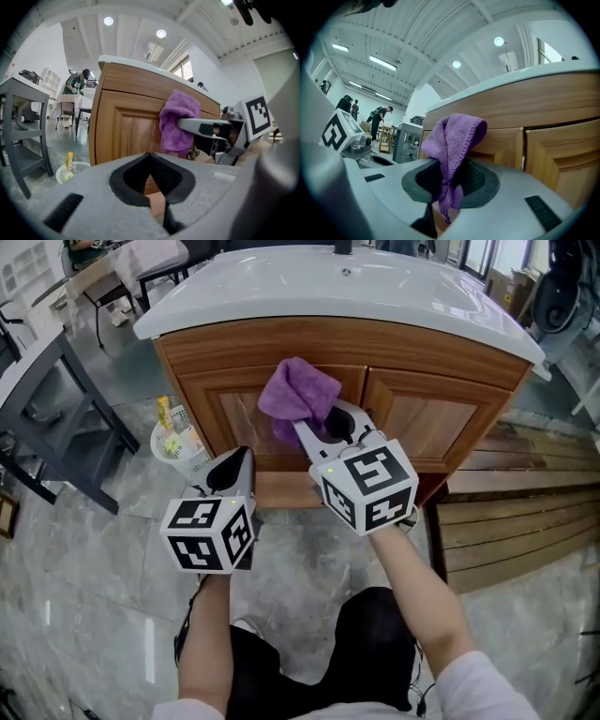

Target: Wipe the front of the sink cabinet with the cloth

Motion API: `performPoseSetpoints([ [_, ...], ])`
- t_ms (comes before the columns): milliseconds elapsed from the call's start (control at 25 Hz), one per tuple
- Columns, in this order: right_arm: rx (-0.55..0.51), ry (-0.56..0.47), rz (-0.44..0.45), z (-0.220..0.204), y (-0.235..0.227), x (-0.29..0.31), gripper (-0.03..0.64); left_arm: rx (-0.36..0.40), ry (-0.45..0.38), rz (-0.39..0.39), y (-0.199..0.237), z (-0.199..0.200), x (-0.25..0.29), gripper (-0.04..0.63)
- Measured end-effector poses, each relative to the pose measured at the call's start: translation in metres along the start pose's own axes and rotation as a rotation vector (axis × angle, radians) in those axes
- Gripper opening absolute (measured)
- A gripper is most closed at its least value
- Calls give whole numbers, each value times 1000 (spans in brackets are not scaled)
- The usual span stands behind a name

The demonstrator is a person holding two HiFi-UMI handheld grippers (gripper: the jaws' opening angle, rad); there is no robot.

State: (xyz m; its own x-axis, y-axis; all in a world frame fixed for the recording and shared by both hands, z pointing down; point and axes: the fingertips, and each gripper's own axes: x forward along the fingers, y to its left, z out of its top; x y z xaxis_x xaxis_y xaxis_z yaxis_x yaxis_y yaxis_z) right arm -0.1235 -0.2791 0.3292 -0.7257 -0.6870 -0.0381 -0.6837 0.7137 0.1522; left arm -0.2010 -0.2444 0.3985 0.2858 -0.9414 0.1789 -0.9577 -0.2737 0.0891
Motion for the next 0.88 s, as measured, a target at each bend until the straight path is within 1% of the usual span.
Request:
performPoseSetpoints([
  [360,-23,17,-91,-4,-38,-38,77,16,19,-89,-32,-8,24,3],
  [560,-28,20,-141,-3,-60,-61,77,16,26,-124,-47,-11,36,3],
  [880,-31,40,-258,-7,-106,-103,77,24,29,-165,-65,-13,52,3],
])
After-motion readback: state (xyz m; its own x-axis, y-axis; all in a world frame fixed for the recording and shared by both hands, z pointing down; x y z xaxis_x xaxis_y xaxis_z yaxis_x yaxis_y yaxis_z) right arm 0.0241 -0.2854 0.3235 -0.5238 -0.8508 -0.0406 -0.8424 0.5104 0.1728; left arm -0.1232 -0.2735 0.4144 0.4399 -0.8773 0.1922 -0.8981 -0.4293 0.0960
